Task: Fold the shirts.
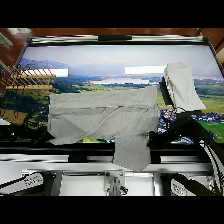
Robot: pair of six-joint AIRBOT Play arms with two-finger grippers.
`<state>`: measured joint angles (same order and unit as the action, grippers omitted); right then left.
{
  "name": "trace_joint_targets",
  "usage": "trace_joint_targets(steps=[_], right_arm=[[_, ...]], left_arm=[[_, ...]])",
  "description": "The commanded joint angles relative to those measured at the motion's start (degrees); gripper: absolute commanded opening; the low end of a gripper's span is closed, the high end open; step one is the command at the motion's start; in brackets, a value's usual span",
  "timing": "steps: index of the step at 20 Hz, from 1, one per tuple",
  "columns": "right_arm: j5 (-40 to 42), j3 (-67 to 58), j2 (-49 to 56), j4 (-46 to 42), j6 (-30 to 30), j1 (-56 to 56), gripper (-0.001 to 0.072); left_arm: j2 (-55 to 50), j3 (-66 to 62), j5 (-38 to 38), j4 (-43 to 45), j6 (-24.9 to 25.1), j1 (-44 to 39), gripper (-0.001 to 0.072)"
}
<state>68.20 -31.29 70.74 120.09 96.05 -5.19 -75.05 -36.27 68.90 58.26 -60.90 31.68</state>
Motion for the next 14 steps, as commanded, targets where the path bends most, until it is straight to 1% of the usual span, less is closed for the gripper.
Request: trace_joint_targets(steps=[1, 2, 3, 5, 6, 9, 11, 14], right_arm=[[-1.2, -3.8, -2.0, 2.0, -0.5, 0.7, 0.0098], [-1.8, -7.1, -3.4, 1.9, 0.3, 0.7, 0.0098], [-3.0, -10.6, -4.2, 1.9, 0.2, 0.7, 0.0098], [-6.9, -17.6, -3.6, 2.0, -2.4, 0.9, 0.0097], [-8.9, -20.7, -2.4, 2.2, -3.7, 1.0, 0.0097], [-12.5, -28.3, 3.3, 3.8, -4.0, 1.0, 0.0097], [-14.6, -33.1, 7.6, 4.3, -4.4, 1.0, 0.0097], [-18.9, -39.7, 13.2, 4.3, -5.3, 1.0, 0.0097]], left_arm=[[0.0, -2.6, -0.1, -0.2, 2.1, 0.1, 0.0039], [0.0, -4.7, 0.3, -1.3, 3.8, 0.1, 0.0039], [0.0, -7.1, 0.3, -2.4, 4.2, 0.1, 0.0039], [-0.3, -12.0, 0.1, -5.1, 4.0, 0.0, 0.0039], [-0.9, -14.6, 0.0, -7.0, 3.4, -0.1, 0.0039], [-4.7, -22.8, -0.4, -11.0, 3.0, -2.8, 0.0039], [-9.2, -29.4, -0.8, -12.9, -0.5, -6.0, 0.004], [-16.0, -38.7, -1.0, -13.3, -4.6, -9.7, 0.004]])
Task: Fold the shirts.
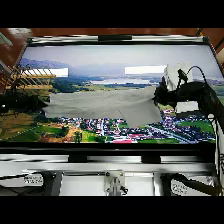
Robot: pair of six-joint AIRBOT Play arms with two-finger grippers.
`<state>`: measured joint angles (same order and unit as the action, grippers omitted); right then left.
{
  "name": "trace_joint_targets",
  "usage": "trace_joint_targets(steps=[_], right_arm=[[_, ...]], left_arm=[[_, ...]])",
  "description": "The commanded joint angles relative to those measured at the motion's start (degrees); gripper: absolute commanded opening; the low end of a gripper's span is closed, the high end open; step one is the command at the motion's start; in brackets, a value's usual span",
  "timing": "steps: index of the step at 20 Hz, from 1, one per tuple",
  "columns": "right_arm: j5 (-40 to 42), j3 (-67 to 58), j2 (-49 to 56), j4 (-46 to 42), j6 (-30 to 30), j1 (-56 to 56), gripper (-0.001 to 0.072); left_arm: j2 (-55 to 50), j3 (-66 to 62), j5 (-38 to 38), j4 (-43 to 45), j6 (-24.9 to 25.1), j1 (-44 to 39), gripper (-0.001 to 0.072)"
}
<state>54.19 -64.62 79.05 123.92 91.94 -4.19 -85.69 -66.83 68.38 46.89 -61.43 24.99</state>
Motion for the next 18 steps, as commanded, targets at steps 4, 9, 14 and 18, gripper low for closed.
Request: trace_joint_targets(steps=[4, 9, 14, 18], right_arm=[[-10.1, -12.5, 11.4, 0.5, -1.8, 0.0, 0.0097], [-14.9, -13.9, 17.8, 1.6, -1.7, 0.0, 0.0097], [-13.2, -13.9, 21.4, 1.6, -0.5, 1.4, 0.0354], [-6.0, -14.0, 16.9, -6.4, 4.3, 0.2, 0.0499]], left_arm=[[-12.4, -16.1, -2.0, -2.0, -11.5, -4.0, 0.004], [-16.3, -17.4, -5.4, -1.9, -16.8, -4.3, 0.0039], [-18.8, -17.4, -4.4, -2.0, -19.5, -5.8, 0.0191], [-18.7, -21.0, 4.5, -3.4, -19.4, -5.1, 0.0637]])
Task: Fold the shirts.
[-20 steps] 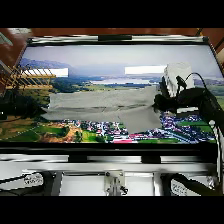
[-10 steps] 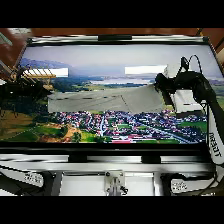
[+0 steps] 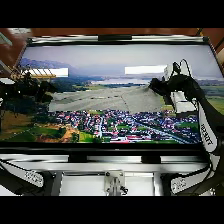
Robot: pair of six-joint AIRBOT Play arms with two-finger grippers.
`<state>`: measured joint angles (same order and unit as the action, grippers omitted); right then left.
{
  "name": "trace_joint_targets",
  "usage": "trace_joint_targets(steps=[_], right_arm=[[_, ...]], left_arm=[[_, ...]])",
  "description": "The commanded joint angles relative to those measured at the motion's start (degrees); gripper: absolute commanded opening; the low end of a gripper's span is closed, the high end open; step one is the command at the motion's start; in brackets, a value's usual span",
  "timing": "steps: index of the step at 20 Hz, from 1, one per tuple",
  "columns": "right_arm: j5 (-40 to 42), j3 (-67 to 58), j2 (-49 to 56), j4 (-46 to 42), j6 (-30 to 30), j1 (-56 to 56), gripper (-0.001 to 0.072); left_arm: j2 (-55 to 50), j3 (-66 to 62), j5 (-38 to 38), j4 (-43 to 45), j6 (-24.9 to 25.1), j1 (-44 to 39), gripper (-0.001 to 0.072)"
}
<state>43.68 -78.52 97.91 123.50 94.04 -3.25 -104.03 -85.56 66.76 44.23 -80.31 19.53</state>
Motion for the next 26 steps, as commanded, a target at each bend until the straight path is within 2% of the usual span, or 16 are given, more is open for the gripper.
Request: trace_joint_targets(steps=[1, 2, 4, 6, 8, 13, 17, 18, 19, 20, 21, 23, 25, 26], right_arm=[[6.7, -0.1, -3.2, -8.9, 0.7, -1.8, 0.0625], [8.9, -0.1, -3.6, -9.7, -0.5, -3.1, 0.0664], [13.2, 0.0, -2.8, -8.7, -0.9, -5.3, 0.0664], [14.6, 0.0, -0.9, -6.1, -0.6, -5.6, 0.0663], [14.1, 0.0, 1.4, -3.4, 0.9, -4.4, 0.0664], [8.5, 0.0, 4.6, -3.5, -0.1, -1.8, 0.0664], [9.6, 0.0, 6.3, -2.9, -0.4, 1.0, 0.066], [9.9, 0.0, 6.4, -2.8, -0.3, 1.9, 0.0625], [10.2, 0.0, 6.4, -2.4, 0.1, 2.7, 0.0495], [10.5, 0.0, 5.9, -2.3, 0.0, 3.3, 0.0243], [10.6, 0.0, 5.0, -2.3, 0.0, 3.5, 0.0095], [10.5, -0.1, 1.2, -2.3, 0.2, 3.4, 0.0098], [10.7, -0.1, -4.5, -2.3, 0.3, 3.4, 0.0098], [11.1, -0.1, -7.6, -2.3, 0.3, 3.4, 0.0098]], left_arm=[[-0.3, -3.9, 9.2, -0.7, -0.4, 0.8, 0.0637], [-0.3, -5.6, 12.2, -0.7, -0.3, 1.2, 0.0637], [-0.2, -7.9, 16.2, -0.7, -0.3, 1.4, 0.0637], [0.9, -8.2, 16.6, -0.7, -0.1, 1.2, 0.0636], [1.9, -8.2, 16.6, -0.7, 0.1, 0.8, 0.0636], [4.6, -8.2, 16.4, -0.8, 2.9, -0.6, 0.0635], [5.4, -8.3, 16.2, -0.8, 5.3, -2.8, 0.0635], [5.4, -8.3, 16.2, -0.8, 5.3, -3.5, 0.0635], [5.4, -8.3, 16.2, -0.8, 5.4, -4.3, 0.0635], [5.5, -8.3, 16.2, -0.8, 6.1, -5.1, 0.0635], [5.7, -8.3, 16.2, -0.8, 6.6, -5.9, 0.0635], [6.1, -8.3, 16.2, -0.8, 7.5, -7.6, 0.0629], [6.2, -8.3, 15.8, -0.8, 7.6, -10.4, 0.0559], [6.2, -8.3, 15.2, -0.8, 7.6, -12.2, 0.0422]])
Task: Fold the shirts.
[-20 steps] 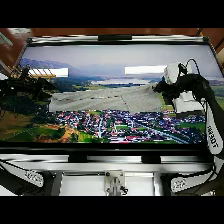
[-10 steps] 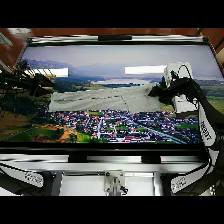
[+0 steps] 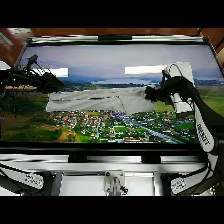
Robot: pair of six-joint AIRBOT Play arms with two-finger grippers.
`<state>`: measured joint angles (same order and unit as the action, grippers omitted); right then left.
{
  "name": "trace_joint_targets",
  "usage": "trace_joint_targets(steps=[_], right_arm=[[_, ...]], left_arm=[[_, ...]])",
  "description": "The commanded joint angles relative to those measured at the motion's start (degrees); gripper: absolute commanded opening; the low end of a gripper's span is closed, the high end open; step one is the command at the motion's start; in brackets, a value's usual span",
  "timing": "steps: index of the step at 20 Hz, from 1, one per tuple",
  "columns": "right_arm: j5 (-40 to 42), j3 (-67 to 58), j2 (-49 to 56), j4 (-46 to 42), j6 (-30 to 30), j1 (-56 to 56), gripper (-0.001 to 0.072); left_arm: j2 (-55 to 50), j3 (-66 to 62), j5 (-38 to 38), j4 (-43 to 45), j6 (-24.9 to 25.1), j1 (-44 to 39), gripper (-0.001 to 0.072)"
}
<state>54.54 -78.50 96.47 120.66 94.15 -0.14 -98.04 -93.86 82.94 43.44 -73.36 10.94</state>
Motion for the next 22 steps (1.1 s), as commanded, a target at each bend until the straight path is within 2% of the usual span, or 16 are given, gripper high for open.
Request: trace_joint_targets(steps=[1, 2, 4, 5, 6, 7, 9, 12, 13, 17, 19, 22], right_arm=[[1.0, -0.1, -9.6, 0.7, 0.1, 0.3, 0.0098], [2.1, -0.1, -12.7, 1.0, -0.2, 0.3, 0.0098], [5.0, -0.1, -18.9, 1.2, -2.0, 0.3, 0.0098], [7.0, -0.1, -21.8, 1.8, -2.7, 0.3, 0.0098], [8.9, -0.1, -24.5, 2.3, -3.5, 0.3, 0.0098], [10.4, -0.1, -26.8, 2.3, -4.2, 0.6, 0.0098], [12.0, -0.1, -30.9, 2.4, -5.5, 0.7, 0.0098], [15.0, -0.1, -35.6, 2.5, -7.9, 0.7, 0.0098], [15.9, -0.1, -36.8, 2.4, -8.2, 0.7, 0.0098], [18.3, -0.1, -39.4, 2.3, -8.3, 0.7, 0.0099], [19.2, 0.0, -39.1, 1.9, -9.3, 0.7, 0.0099], [19.2, 0.0, -38.0, 1.7, -9.9, 0.8, 0.0098]], left_arm=[[0.1, 0.0, -2.1, 0.0, 0.7, -5.9, 0.0302], [-0.1, 0.0, -3.6, 0.0, 0.7, -8.5, 0.0262], [-0.9, 0.0, -7.3, 0.0, 0.7, -14.6, 0.0233], [-1.5, 0.0, -9.1, 0.0, 0.7, -17.9, 0.0134], [-2.3, 0.0, -11.2, 0.0, 0.7, -21.4, 0.0097], [-3.2, 0.0, -14.0, 0.0, 0.5, -24.4, 0.0097], [-4.9, 0.0, -20.1, -1.1, -4.0, -30.0, 0.0096], [-7.3, 0.0, -23.3, -7.5, -4.0, -36.8, 0.009], [-8.2, 0.0, -24.9, -8.6, -4.0, -38.9, 0.0041], [-11.7, 0.0, -33.2, -11.6, -3.8, -45.8, 0.004], [-13.2, 0.0, -33.7, -16.6, -1.7, -47.7, 0.004], [-12.5, 0.0, -31.7, -16.4, -0.8, -45.9, 0.0038]])
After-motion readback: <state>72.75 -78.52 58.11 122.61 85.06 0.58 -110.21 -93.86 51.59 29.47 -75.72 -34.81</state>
